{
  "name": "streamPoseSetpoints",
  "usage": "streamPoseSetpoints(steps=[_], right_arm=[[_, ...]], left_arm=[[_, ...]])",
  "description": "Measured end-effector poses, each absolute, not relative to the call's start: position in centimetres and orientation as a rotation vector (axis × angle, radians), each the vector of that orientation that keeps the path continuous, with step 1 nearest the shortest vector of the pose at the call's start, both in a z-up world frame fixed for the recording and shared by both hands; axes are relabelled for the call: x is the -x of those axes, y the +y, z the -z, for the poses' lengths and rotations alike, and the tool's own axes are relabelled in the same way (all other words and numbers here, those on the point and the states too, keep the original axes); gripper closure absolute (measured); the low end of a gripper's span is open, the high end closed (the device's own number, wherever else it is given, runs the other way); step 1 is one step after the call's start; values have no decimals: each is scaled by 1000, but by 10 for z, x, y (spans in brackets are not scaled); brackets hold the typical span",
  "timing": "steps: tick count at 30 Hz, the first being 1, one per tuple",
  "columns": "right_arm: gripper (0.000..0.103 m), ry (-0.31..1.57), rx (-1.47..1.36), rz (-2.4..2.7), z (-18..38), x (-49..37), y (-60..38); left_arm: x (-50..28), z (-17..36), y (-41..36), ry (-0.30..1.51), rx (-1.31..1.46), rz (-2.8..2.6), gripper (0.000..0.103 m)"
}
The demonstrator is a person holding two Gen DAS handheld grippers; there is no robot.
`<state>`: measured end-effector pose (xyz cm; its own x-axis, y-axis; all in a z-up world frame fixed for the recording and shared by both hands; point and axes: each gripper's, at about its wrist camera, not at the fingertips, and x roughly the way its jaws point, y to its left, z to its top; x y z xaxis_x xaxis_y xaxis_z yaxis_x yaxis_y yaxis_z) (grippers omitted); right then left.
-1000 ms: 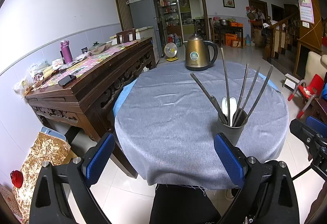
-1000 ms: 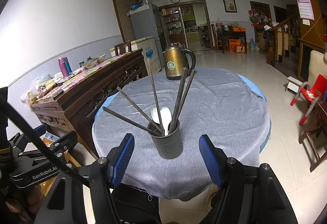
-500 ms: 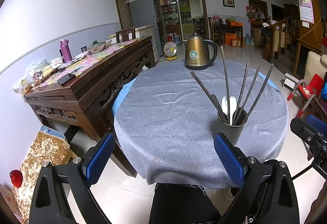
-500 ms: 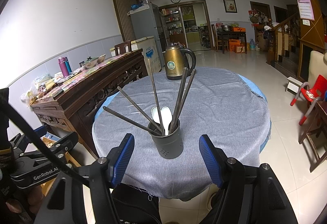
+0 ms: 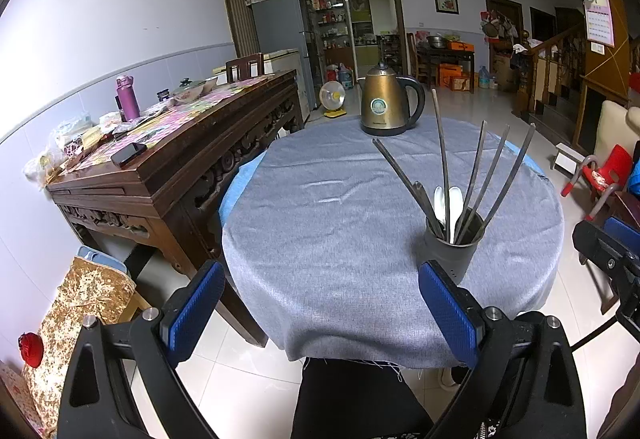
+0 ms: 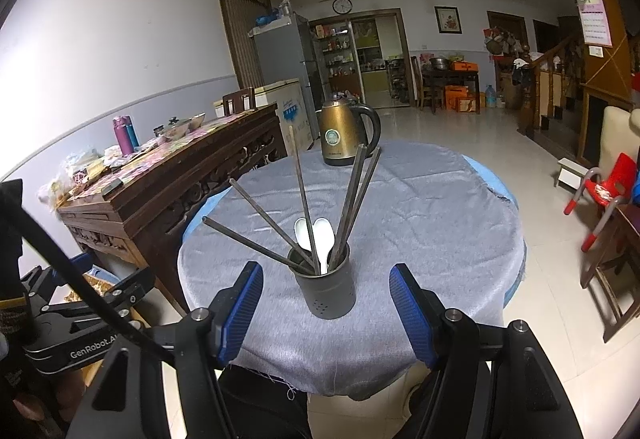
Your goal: Organize utensils
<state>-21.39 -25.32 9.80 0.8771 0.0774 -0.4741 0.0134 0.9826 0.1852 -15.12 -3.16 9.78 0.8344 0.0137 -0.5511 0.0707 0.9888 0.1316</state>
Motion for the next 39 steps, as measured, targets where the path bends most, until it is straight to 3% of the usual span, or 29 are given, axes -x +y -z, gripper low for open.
streamPoseSetpoints(steps=[39], right_arm=[[34, 508, -155, -71, -98, 192, -240]], left_arm=[[139, -89, -28, 615, -149, -2, 6]])
